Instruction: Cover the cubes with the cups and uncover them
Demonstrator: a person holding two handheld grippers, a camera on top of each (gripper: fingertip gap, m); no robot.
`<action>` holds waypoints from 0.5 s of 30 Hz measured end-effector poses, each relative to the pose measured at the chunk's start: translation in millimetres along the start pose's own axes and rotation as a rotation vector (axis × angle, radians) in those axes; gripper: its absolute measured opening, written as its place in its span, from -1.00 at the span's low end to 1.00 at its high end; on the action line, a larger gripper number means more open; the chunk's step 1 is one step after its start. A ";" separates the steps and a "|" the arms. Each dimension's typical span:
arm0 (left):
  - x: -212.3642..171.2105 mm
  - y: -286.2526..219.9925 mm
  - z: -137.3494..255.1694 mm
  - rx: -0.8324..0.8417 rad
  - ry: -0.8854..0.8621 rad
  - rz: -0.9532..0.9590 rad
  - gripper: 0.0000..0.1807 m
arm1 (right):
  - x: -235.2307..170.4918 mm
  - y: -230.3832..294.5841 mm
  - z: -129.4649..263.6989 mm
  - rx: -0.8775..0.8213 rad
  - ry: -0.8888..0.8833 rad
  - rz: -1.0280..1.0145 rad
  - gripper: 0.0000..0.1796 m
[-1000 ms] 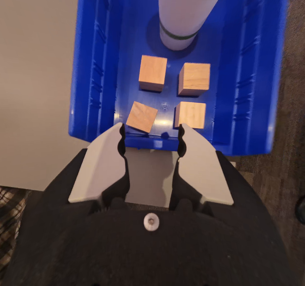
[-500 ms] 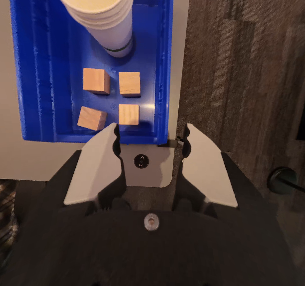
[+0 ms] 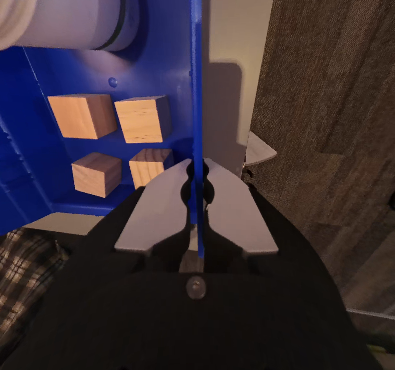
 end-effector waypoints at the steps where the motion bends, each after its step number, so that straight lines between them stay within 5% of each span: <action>1: -0.6 1.0 2.1 0.004 -0.004 0.006 -0.33 | 2.8 1.3 -0.3 0.005 -0.022 -0.001 -0.95; 15: -6.1 -7.1 21.9 0.016 -0.040 0.012 -0.33 | 34.5 102.0 -16.8 0.030 -0.093 0.193 -0.94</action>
Point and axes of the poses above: each gripper's, where its closed fingertips meet, z back along the fingers, x out of its top, y = z × x across the jaws, the point moved 2 cm from there along z, back along the fingers, and after that the axes turned 5 degrees about z, right-handed, at the moved point
